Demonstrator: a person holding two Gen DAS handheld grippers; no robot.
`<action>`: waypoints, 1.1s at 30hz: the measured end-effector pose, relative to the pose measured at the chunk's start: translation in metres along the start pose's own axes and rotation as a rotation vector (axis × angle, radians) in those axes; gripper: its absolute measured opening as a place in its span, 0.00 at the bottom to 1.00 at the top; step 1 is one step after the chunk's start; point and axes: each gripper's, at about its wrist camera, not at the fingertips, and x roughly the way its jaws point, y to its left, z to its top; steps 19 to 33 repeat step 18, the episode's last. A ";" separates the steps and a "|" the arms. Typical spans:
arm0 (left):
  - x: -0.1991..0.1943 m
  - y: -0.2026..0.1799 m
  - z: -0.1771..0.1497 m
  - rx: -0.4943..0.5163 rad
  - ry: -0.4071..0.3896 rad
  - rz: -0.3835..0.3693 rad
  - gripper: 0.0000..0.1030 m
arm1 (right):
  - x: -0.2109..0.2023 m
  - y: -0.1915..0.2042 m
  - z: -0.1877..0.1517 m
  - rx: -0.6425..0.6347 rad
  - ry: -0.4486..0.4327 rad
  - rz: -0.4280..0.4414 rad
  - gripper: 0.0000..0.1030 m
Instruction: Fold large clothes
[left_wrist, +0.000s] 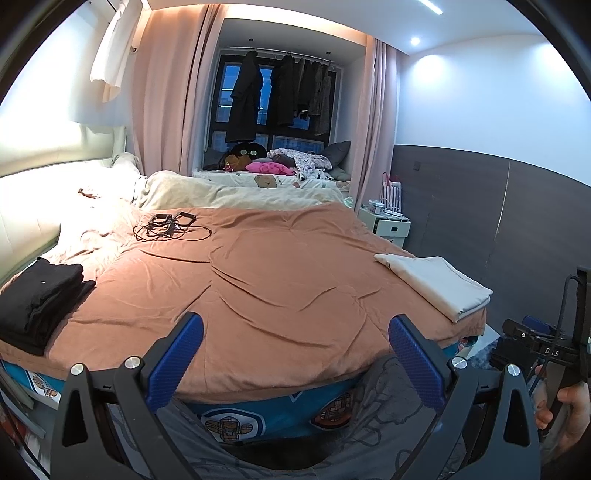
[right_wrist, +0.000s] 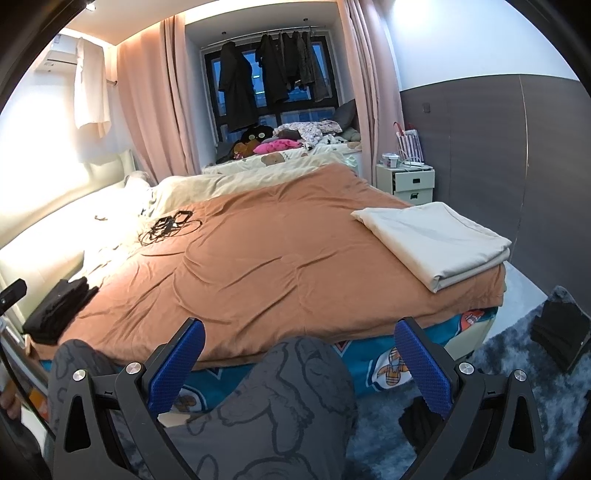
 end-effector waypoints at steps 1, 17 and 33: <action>0.000 0.000 0.000 0.000 0.001 -0.003 1.00 | 0.000 0.000 0.000 0.001 -0.001 0.001 1.00; -0.019 -0.004 0.000 -0.011 -0.010 -0.004 1.00 | -0.011 0.006 -0.002 0.016 -0.011 0.011 1.00; -0.020 -0.003 0.001 -0.015 -0.012 -0.005 1.00 | -0.014 0.007 -0.002 0.017 -0.012 0.013 1.00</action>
